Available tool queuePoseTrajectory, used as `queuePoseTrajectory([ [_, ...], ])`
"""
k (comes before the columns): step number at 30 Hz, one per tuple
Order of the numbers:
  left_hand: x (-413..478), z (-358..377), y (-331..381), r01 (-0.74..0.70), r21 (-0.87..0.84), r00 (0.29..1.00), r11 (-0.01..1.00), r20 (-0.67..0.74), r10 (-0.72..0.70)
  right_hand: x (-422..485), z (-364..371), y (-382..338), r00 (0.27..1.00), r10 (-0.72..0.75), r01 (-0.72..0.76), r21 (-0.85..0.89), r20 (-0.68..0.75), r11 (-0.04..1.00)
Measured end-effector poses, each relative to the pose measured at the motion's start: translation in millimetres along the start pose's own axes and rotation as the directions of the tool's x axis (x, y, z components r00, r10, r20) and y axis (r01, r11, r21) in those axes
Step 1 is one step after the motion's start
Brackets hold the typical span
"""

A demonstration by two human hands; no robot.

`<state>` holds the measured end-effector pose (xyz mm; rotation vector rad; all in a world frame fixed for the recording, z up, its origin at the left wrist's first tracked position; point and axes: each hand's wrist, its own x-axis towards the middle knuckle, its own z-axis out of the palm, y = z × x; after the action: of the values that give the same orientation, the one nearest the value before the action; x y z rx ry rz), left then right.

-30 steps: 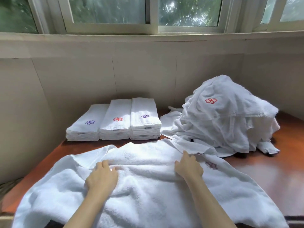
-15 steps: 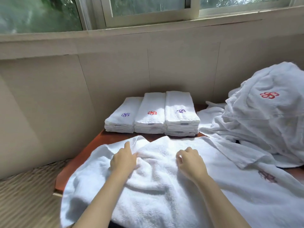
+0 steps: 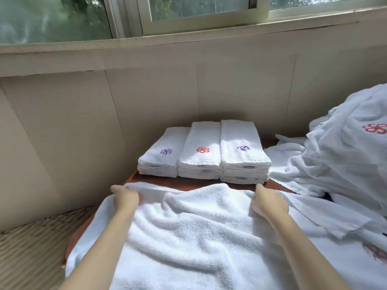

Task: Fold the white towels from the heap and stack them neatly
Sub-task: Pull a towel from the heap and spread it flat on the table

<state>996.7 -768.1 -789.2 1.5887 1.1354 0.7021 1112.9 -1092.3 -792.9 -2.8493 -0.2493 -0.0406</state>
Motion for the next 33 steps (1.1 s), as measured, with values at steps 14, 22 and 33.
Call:
queuePoseTrajectory([
  [14, 45.1, -21.7, 41.1, -0.219, -0.02, 0.974, 0.975, -0.062, 0.218, -0.9, -6.4, 5.1, 0.956, 0.114, -0.034, 0.281, -0.271, 0.959],
  [22, 12.5, -68.3, -14.3, -0.116, -0.26, 0.993, 0.959, -0.052, 0.106, -55.2, -16.0, -5.6, 0.823, 0.052, 0.12, 0.263, -0.566, 0.957],
  [33, -22.2, -101.9, -27.4, -0.234, 0.519, 0.97, 0.822, 0.071, 0.231, -94.6, -27.4, 11.2, 0.999, 0.048, -0.048, -0.036, 0.013, 0.998],
])
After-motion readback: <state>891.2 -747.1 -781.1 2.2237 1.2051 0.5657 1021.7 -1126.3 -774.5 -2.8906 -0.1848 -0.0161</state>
